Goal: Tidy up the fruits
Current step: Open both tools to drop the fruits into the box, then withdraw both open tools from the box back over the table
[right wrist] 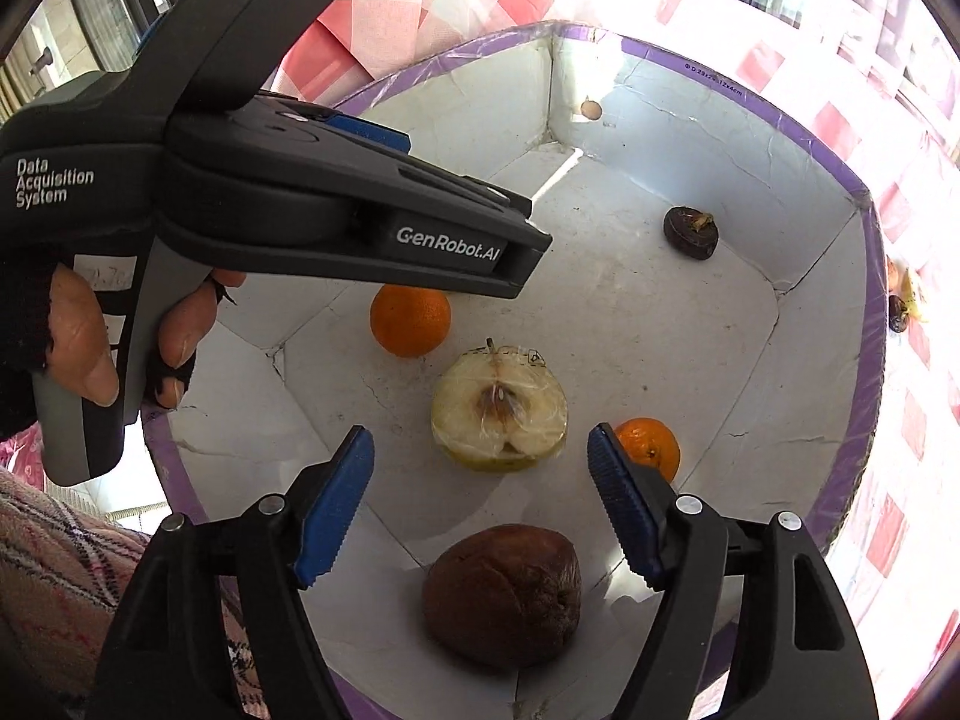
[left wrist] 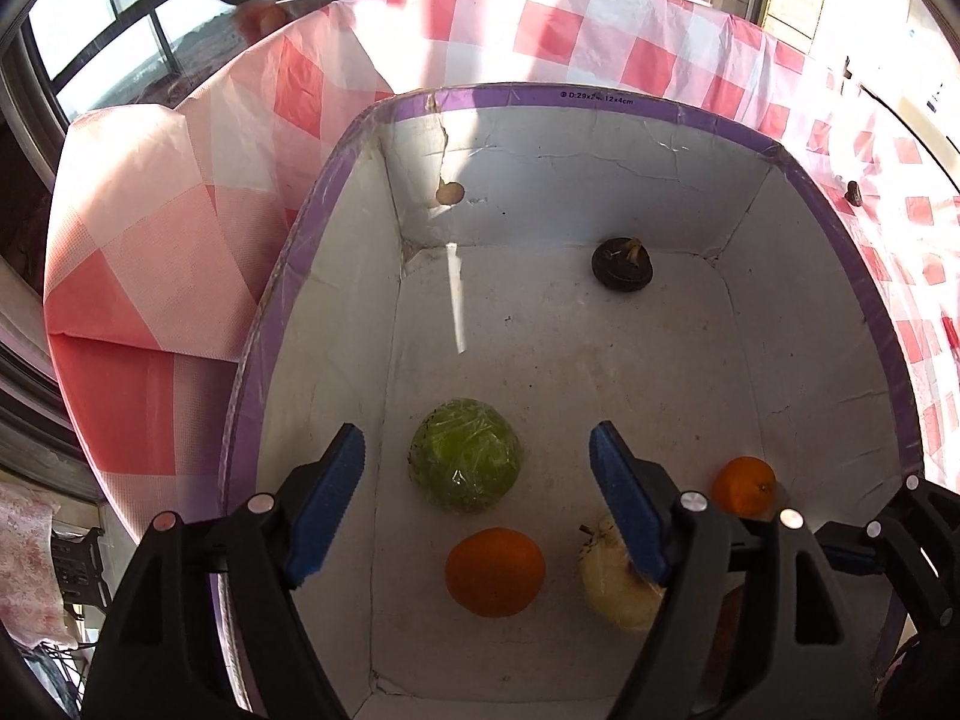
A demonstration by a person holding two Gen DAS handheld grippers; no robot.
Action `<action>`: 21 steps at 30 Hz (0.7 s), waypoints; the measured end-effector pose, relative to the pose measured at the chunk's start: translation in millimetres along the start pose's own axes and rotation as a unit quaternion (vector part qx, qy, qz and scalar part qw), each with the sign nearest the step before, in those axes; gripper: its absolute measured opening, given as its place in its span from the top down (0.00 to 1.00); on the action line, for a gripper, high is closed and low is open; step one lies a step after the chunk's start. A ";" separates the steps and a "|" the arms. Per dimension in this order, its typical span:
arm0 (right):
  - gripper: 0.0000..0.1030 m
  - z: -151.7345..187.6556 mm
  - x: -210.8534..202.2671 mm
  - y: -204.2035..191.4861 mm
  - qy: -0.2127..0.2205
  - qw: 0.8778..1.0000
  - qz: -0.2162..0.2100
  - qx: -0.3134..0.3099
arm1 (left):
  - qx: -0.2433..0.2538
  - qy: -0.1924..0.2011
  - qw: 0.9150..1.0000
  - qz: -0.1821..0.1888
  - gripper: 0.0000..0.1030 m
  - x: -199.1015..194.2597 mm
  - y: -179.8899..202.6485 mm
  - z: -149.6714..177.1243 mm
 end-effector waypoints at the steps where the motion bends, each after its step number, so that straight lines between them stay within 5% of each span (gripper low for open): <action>1: 0.29 0.3 -0.9 -0.6 0.002 1.000 -0.002 -0.001 | 0.002 0.001 1.000 -0.002 0.24 -0.4 0.6 0.2; 7: 0.27 0.2 -0.6 -1.6 0.017 1.000 -0.014 -0.015 | 0.008 0.010 1.000 -0.006 0.17 -4.7 3.4 0.0; 11: 0.27 -4.2 -20.4 9.4 0.070 0.996 -0.044 0.015 | 0.002 0.052 0.999 -0.002 0.12 -20.2 2.2 -2.5; 21: 0.26 24.6 -82.4 119.6 0.171 0.964 -0.048 0.196 | -0.058 0.118 0.990 -0.043 0.02 -48.8 27.4 -26.6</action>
Point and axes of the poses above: each gripper's, at about its wrist camera, not at the fingertips, and x roughly the way its jaws point, y to its right, z to its underside, the point moved 3 cm from there along x, roughly the way its jaws point, and after that the axes turned 2 degrees about x, right-handed, at the moved point
